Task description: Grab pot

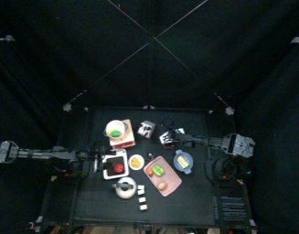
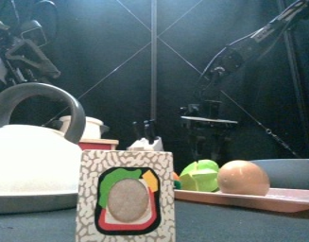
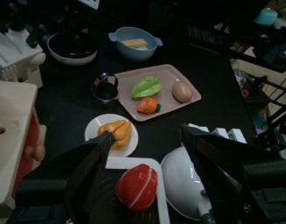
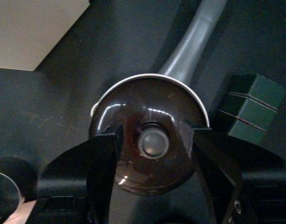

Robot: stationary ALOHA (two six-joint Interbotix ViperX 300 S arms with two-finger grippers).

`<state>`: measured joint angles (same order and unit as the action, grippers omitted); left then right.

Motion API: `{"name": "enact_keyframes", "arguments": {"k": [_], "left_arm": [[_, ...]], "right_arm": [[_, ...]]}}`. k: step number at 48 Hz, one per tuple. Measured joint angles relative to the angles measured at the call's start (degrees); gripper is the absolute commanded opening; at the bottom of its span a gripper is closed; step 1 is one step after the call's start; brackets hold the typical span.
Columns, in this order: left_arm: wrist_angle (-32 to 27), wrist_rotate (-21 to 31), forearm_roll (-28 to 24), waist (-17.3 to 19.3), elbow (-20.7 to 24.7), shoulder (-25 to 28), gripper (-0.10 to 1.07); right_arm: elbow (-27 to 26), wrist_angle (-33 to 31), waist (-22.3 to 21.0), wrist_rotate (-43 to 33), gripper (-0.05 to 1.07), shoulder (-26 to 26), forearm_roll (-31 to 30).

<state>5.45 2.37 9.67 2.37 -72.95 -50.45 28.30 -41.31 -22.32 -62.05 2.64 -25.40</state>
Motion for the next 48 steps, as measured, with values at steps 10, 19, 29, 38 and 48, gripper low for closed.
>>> {"name": "enact_keyframes", "arguments": {"k": [10,19,29,38,48], "left_arm": [[2.3,0.0,-2.9,0.6,0.5,0.0,0.97],[2.1,0.0,-2.5,2.0,2.9,0.0,0.97],[-2.9,-0.2,-3.5,4.6,9.3,0.8,0.97],[-13.2,0.2,-8.8,11.3,16.1,5.8,0.97],[-19.5,0.1,-10.9,19.2,19.9,14.0,0.97]], "right_arm": [[7.1,9.5,1.5,-1.1,0.88,-7.9,0.0],[15.4,25.9,1.4,-1.0,0.88,-15.6,-0.5],[21.7,42.7,1.4,-0.4,0.88,-18.8,-5.1],[23.5,49.2,1.4,-0.4,0.88,-18.9,-10.5],[23.8,50.8,1.6,-1.1,0.88,-18.9,-11.5]]}}
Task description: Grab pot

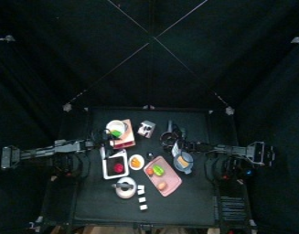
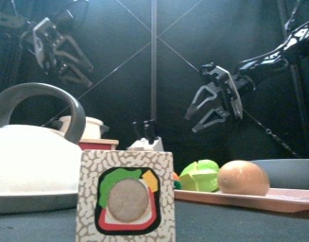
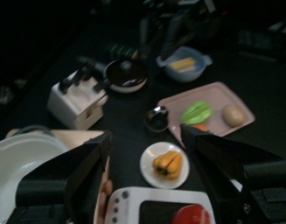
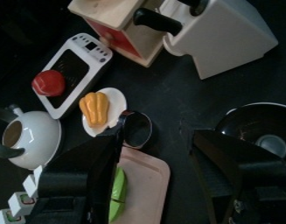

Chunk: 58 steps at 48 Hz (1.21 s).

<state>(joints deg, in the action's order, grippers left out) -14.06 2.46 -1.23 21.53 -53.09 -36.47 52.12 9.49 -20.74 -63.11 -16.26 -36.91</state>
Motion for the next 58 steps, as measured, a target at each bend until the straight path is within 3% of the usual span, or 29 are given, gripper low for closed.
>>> {"name": "enact_keyframes", "arguments": {"k": [11,26,38,50,58], "left_arm": [[-0.3,0.0,-1.6,4.2,0.1,2.9,0.97],[1.5,0.0,-1.7,5.0,-1.3,4.7,0.96],[2.9,-0.4,-2.8,5.7,-1.2,9.1,0.96],[2.7,-0.3,-4.7,6.1,-1.1,10.2,0.95],[2.3,-0.3,-4.9,6.2,-1.0,10.2,0.83]], "right_arm": [[1.5,0.1,1.8,0.6,0.88,-2.4,-0.6],[3.8,0.1,1.6,0.6,0.88,-5.4,-0.7],[4.1,0.1,0.6,0.6,0.88,-5.4,-0.7],[4.6,0.1,0.1,0.6,0.88,-5.4,-0.7],[4.6,0.1,0.0,0.6,0.88,-5.3,-0.7]]}}
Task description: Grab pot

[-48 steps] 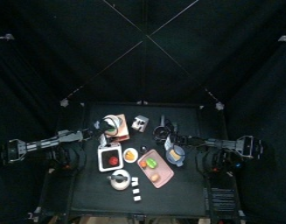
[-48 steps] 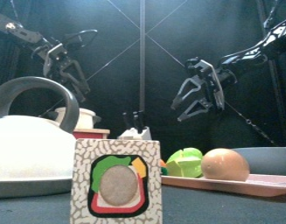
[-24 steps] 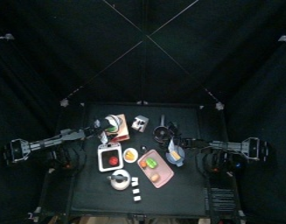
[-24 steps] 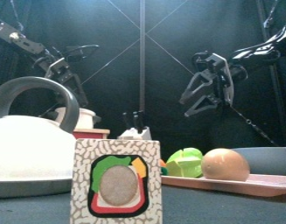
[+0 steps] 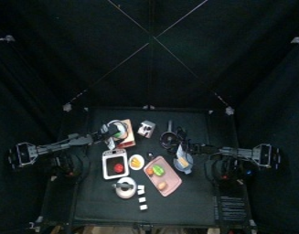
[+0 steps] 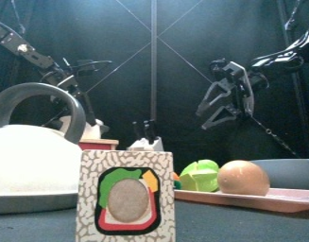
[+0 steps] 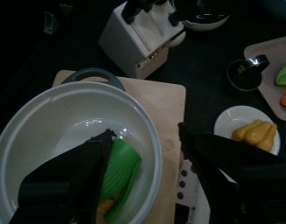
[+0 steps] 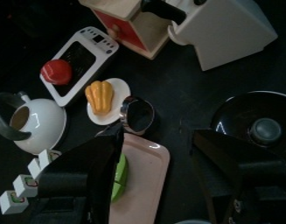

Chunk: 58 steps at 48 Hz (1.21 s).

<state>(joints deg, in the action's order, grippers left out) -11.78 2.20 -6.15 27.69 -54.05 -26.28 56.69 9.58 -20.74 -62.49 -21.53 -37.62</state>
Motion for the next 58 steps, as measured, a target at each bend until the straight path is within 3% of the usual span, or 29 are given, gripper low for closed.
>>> {"name": "enact_keyframes", "arguments": {"k": [12,21,33,50,58], "left_arm": [[-0.2,0.1,0.1,-0.1,-0.1,0.0,0.52],[-0.4,-0.1,0.0,-0.4,0.0,0.1,0.38],[-3.3,0.0,0.0,-3.7,0.4,-1.0,0.36],[-9.2,0.1,0.8,-15.4,3.2,-2.7,0.36],[-9.7,0.4,1.0,-16.4,3.9,-2.7,0.36]], "right_arm": [[0.2,0.0,-0.4,0.0,0.88,0.0,0.0],[0.4,0.0,-0.5,0.0,0.88,0.0,0.0],[0.4,0.0,-0.6,-0.1,0.88,0.0,0.1],[0.5,0.0,-0.6,0.0,0.88,-0.1,0.2],[0.5,0.0,-0.6,0.0,0.88,0.0,0.3]]}}
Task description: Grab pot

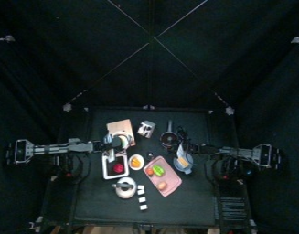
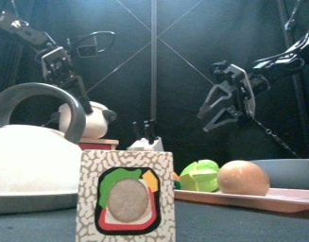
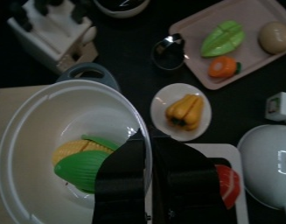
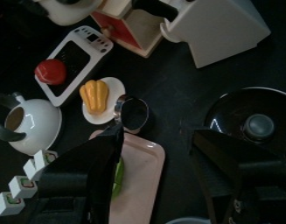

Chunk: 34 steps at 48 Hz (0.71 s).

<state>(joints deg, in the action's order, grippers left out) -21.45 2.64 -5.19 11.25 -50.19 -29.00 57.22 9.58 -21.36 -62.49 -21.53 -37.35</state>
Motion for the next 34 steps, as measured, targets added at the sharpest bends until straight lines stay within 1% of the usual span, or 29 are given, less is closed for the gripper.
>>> {"name": "enact_keyframes", "arguments": {"k": [9,18,24,34], "left_arm": [[-0.1,-0.1,0.0,-0.5,0.0,-0.1,0.36],[-0.5,-0.3,-0.1,-3.3,0.4,-0.1,0.36],[-2.1,-0.3,-0.8,-6.1,1.5,-0.1,0.36],[-2.8,-0.3,-1.1,-8.1,3.3,1.4,0.36]], "right_arm": [[0.0,0.0,0.0,0.0,0.88,0.3,0.0],[0.0,0.0,-0.1,0.0,0.88,0.4,0.0],[0.0,0.0,-0.1,0.0,0.88,0.6,-0.1],[0.0,0.0,-0.1,-0.1,0.88,1.6,0.1]]}}
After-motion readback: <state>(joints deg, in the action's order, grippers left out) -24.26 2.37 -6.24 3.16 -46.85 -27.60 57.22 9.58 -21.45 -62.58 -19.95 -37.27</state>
